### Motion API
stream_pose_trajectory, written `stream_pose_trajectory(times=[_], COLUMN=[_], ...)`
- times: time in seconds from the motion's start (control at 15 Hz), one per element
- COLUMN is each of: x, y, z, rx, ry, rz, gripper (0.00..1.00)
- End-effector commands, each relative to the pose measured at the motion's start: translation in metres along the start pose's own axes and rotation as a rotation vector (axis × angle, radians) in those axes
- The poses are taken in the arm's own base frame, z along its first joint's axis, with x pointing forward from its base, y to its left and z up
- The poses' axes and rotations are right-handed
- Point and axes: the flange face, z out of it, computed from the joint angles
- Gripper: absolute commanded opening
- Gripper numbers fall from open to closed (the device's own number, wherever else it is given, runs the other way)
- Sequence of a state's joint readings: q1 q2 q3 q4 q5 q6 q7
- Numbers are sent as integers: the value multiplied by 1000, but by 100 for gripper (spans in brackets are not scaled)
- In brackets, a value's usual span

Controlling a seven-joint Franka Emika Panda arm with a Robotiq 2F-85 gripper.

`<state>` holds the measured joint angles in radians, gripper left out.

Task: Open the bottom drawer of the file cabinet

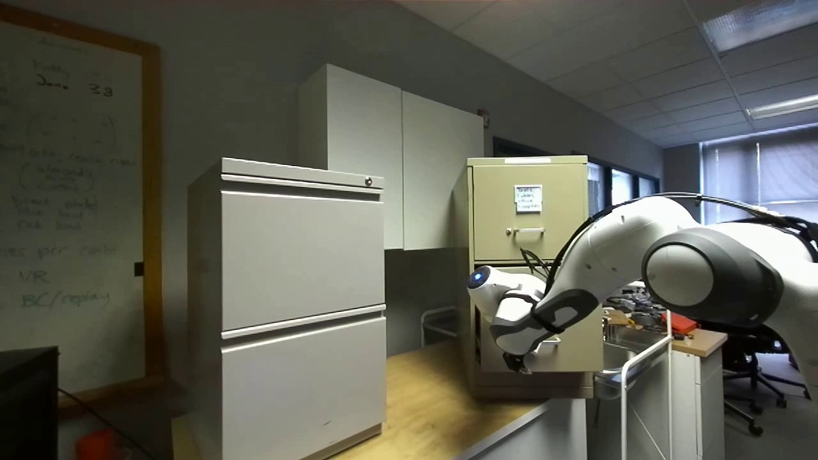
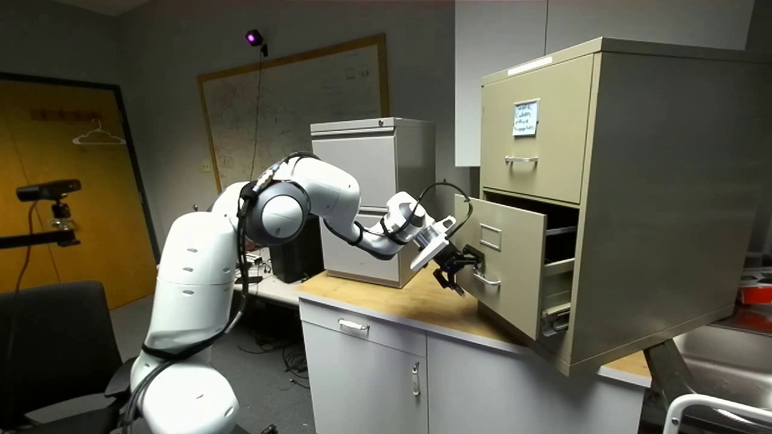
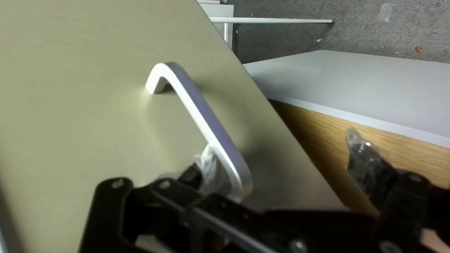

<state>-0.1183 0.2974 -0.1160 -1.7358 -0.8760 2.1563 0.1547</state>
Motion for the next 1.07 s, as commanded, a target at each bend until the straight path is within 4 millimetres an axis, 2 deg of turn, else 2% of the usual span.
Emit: stream_pose_trajectory(times=[0.0, 0.13, 0.2, 0.27, 0.47, 0.73, 1.0], x=[3, 1, 0, -1, 0, 1, -3], y=[17, 20, 21, 22, 17, 0, -23], z=[24, 29, 30, 31, 28, 0, -21], rx=[16, 13, 13, 16, 103, 269, 315], ry=[4, 2, 4, 5, 10, 1, 3], rz=[6, 13, 13, 14, 39, 38, 15], gripper=[100, 100, 96, 75, 65, 37, 12])
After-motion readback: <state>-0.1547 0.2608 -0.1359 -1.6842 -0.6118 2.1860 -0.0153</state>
